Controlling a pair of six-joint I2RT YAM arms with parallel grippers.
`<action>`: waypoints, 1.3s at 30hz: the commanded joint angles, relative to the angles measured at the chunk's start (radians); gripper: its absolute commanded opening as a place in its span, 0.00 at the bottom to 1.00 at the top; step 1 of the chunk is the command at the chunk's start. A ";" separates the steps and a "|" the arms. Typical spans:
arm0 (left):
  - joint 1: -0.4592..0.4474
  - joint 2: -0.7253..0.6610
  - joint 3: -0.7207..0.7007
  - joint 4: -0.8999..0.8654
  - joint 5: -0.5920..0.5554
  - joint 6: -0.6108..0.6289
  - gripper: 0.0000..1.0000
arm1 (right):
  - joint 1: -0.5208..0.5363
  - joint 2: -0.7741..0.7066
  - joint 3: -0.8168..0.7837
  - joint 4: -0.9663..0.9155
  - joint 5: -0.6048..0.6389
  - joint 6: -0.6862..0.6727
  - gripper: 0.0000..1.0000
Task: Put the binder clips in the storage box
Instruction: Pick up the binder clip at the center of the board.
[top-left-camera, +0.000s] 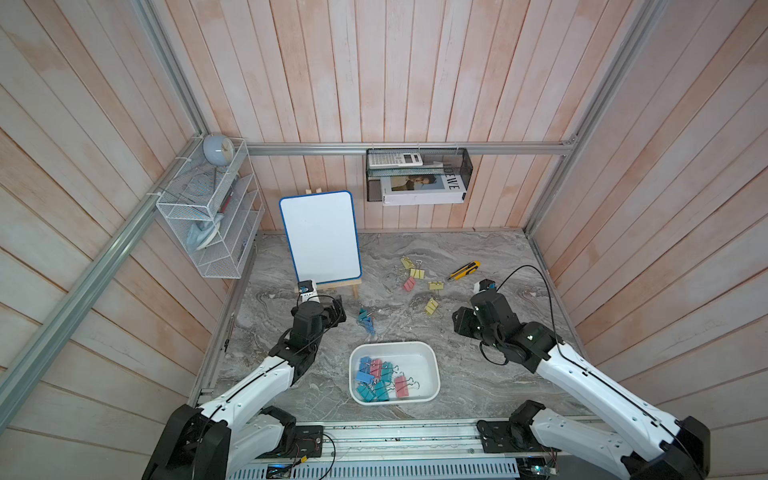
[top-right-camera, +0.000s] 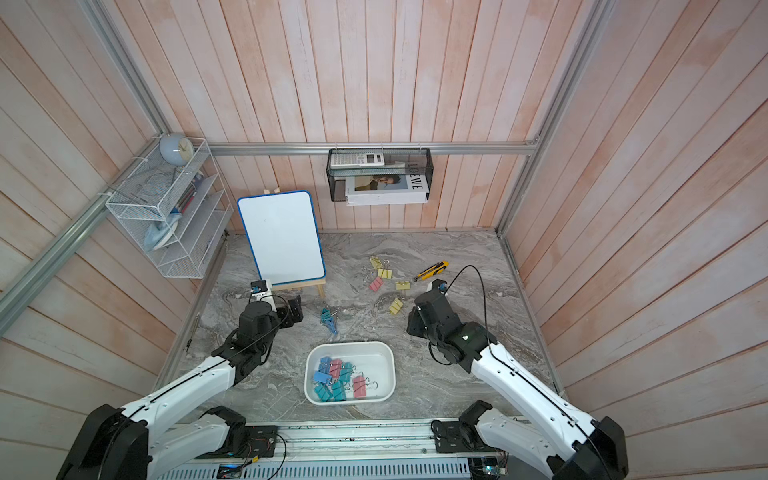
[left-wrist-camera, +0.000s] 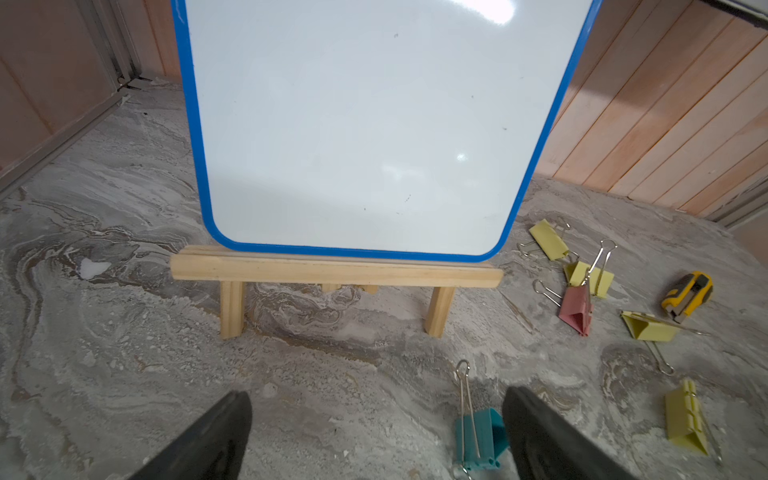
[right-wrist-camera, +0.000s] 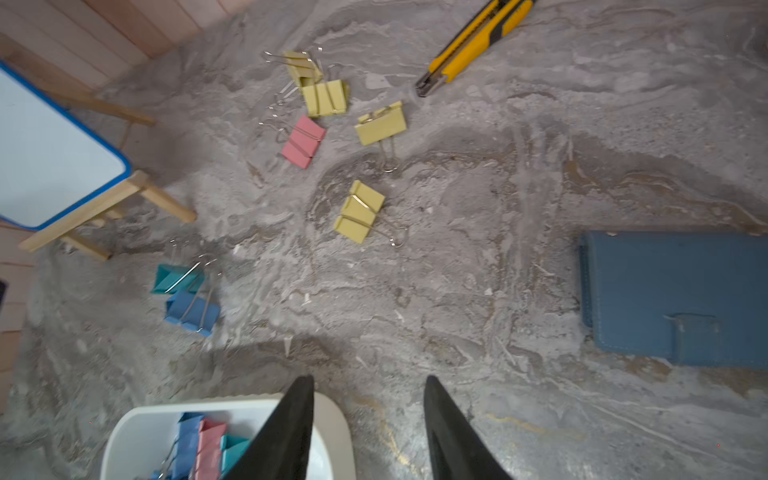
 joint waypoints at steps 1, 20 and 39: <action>0.004 -0.017 -0.002 0.004 -0.015 0.010 1.00 | -0.097 0.104 -0.021 0.069 -0.196 -0.063 0.46; 0.004 -0.008 0.001 0.004 -0.016 0.013 1.00 | -0.289 0.729 0.229 0.544 -0.482 0.197 0.67; 0.004 -0.013 0.003 0.003 -0.018 0.014 1.00 | -0.311 0.848 0.280 0.647 -0.485 0.271 0.28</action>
